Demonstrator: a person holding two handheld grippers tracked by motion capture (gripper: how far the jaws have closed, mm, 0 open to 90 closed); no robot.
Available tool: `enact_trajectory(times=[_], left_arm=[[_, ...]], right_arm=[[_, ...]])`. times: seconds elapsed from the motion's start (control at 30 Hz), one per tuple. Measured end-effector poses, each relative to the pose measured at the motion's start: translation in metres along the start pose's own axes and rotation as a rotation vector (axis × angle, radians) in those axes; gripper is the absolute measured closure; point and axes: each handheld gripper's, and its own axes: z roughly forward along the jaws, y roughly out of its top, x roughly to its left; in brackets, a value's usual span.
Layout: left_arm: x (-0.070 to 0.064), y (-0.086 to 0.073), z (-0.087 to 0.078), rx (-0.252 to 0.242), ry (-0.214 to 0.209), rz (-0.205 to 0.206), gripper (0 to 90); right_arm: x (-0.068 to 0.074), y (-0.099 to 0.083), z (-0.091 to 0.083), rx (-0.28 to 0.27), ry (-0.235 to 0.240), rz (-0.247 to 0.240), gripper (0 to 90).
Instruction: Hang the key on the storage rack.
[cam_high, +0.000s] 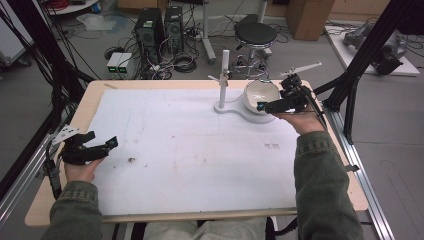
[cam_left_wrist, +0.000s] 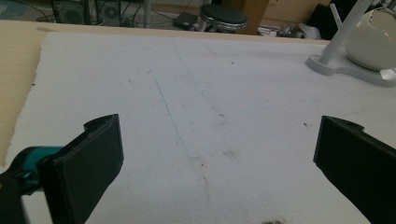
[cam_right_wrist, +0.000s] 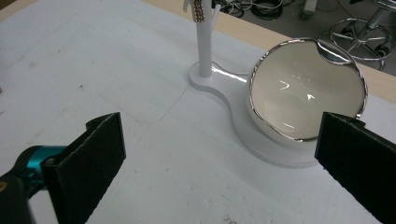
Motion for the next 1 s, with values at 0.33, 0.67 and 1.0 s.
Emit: enact_trajectory(times=[0.33, 0.67, 1.0], left_arm=[[0.000, 0.000, -0.001, 0.000, 0.001, -0.002, 2.0], [0.000, 0.000, -0.001, 0.001, 0.002, 0.000, 2.0], [0.000, -0.001, -0.002, -0.001, 0.002, -0.004, 2.0]], right_arm=[[-0.008, -0.036, -0.009, -0.034, -0.021, 0.049, 0.8], [-0.013, -0.065, -0.004, -0.055, -0.056, 0.069, 0.8], [-0.010, -0.087, 0.017, -0.035, -0.062, 0.073, 0.8]])
